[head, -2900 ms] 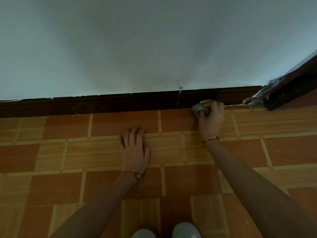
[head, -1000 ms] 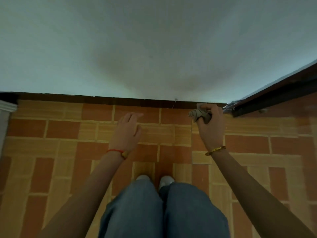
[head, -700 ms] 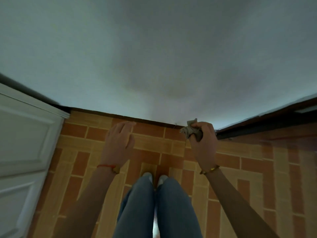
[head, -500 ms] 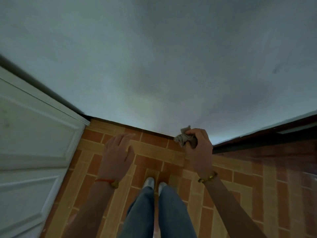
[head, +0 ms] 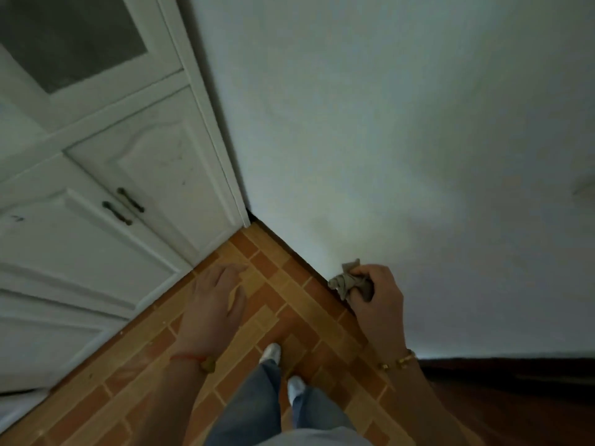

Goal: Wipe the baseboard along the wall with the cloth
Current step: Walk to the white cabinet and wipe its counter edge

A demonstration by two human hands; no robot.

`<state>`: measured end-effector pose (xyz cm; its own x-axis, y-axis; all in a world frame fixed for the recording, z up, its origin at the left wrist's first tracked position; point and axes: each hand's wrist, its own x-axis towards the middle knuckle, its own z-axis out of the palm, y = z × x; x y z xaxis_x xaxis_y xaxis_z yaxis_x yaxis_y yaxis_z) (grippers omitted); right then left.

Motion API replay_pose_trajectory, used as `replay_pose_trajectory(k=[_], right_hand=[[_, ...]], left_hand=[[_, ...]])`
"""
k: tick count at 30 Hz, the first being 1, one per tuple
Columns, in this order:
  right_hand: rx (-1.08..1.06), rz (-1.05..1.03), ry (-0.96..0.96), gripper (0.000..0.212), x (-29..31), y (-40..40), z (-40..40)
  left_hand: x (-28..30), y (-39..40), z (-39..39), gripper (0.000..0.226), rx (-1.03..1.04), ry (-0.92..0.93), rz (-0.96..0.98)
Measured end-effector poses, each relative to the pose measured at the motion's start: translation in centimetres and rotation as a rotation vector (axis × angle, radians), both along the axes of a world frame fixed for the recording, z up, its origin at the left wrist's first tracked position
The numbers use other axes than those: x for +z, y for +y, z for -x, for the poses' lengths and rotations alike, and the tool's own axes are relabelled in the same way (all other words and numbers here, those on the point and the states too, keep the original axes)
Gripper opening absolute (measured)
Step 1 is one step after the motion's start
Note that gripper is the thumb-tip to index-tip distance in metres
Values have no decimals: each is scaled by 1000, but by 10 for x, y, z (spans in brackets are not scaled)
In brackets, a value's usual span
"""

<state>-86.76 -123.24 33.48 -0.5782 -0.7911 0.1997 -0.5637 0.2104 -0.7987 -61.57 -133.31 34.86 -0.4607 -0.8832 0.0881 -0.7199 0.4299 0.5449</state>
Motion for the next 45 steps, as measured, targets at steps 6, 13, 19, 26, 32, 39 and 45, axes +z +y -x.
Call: replay_pose_trajectory(k=[6, 13, 19, 26, 32, 39, 45], right_hand=[[251, 11, -38, 19, 16, -8, -44], [538, -91, 0, 31, 21, -26, -122], [769, -126, 23, 32, 21, -34, -227], [906, -66, 44, 26, 29, -19, -384], [988, -22, 78, 26, 29, -5, -490], [1025, -57, 75, 29, 28, -21, -556], [1003, -19, 95, 28, 23, -66, -607]], left_hand=[[11, 55, -59, 29, 304, -39, 6], [24, 119, -145, 36, 599, -36, 36], [25, 173, -237, 33, 834, -9, 78], [32, 233, -376, 36, 1014, -60, 108], [30, 274, -475, 34, 1113, -112, 78], [29, 273, -543, 40, 1159, -103, 41], [22, 239, -593, 35, 1187, -71, 50]])
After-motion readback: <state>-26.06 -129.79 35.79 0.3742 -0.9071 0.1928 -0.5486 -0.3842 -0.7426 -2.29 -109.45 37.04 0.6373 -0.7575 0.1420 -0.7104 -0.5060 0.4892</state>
